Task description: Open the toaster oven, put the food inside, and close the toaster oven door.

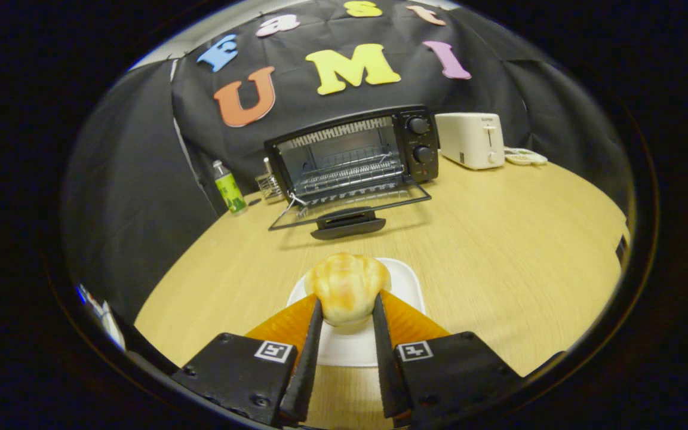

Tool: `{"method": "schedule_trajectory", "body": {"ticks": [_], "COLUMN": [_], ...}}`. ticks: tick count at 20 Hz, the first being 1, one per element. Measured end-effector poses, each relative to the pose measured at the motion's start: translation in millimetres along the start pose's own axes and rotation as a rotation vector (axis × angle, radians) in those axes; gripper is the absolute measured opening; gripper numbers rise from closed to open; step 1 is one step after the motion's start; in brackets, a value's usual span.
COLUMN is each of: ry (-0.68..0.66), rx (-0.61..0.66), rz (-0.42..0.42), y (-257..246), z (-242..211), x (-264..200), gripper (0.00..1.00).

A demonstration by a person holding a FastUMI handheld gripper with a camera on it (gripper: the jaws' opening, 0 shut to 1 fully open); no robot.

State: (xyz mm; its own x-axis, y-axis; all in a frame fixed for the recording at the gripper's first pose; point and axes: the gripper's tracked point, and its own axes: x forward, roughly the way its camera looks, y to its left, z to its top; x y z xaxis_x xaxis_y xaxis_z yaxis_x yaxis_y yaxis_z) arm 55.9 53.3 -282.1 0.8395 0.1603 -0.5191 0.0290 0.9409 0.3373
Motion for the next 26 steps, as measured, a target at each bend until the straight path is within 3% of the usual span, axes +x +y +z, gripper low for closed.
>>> {"method": "schedule_trajectory", "body": {"ticks": [4,14,22,26], "ry": [-0.032,0.019,-0.003,-0.036], "rx": [0.099,0.235,0.256,0.216], "rz": [0.010,0.099,0.054,-0.015], "y": [-4,34,48,37], "z": [35,106,151,172], "x": [6,80,161,205], "gripper": [0.48,0.48,0.48,0.48]}}
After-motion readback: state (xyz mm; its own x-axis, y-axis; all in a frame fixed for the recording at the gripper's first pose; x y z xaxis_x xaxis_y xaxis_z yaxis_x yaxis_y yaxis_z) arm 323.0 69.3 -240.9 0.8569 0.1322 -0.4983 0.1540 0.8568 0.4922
